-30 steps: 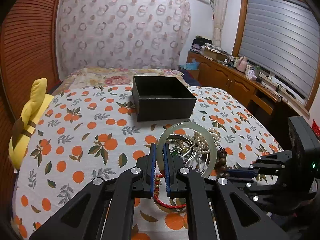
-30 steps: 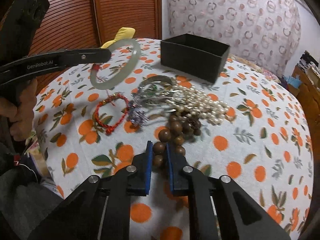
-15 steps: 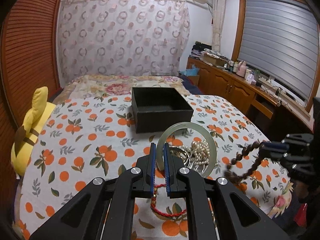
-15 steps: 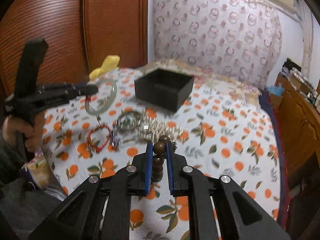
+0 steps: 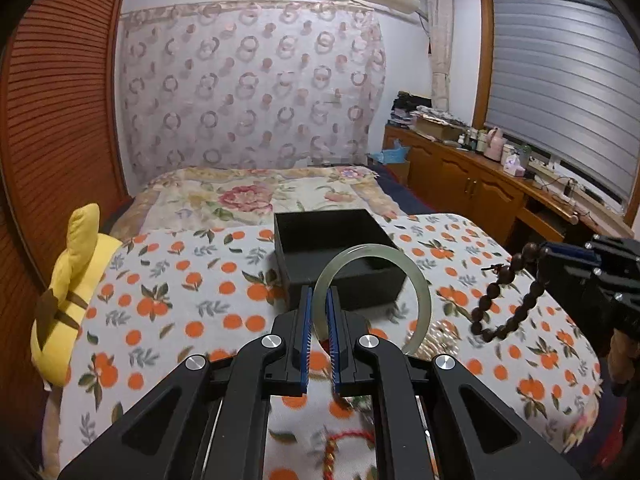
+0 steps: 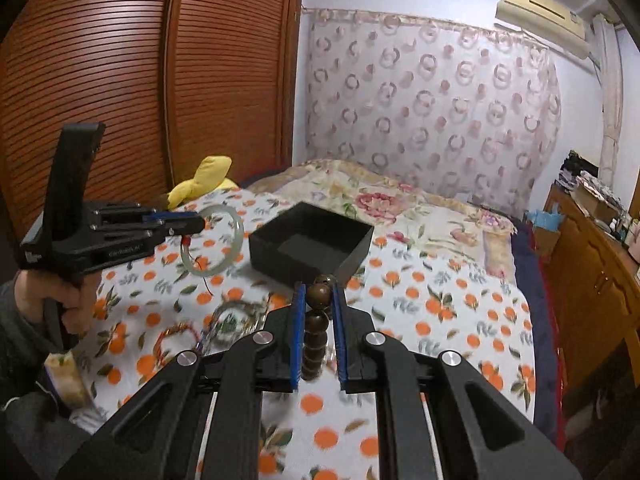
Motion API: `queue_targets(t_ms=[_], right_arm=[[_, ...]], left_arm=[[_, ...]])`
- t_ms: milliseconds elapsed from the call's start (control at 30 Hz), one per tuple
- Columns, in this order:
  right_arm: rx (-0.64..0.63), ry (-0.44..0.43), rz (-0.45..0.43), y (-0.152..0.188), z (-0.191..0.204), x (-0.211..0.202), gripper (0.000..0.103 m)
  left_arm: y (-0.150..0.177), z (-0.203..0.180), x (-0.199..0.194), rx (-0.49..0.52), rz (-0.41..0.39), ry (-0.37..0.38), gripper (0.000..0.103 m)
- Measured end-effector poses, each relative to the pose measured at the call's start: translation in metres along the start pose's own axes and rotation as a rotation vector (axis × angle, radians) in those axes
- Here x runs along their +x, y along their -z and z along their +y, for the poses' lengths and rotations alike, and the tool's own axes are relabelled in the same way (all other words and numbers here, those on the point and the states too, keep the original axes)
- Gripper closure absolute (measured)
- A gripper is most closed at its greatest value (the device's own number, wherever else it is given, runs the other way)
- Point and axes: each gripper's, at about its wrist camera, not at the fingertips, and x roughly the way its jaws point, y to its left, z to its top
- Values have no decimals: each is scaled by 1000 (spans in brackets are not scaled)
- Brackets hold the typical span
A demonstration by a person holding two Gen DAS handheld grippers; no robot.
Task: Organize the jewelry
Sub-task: 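Carry the bangle with the left tool while the right tool carries the beads into the black box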
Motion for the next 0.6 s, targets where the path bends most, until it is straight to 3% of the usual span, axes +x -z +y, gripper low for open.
queue_targets(t_ms=[600], right_arm=[[19,-43,-20,-75,-27,81,88]], left_arm=[[-34,15,58,-20,9,-41,96]])
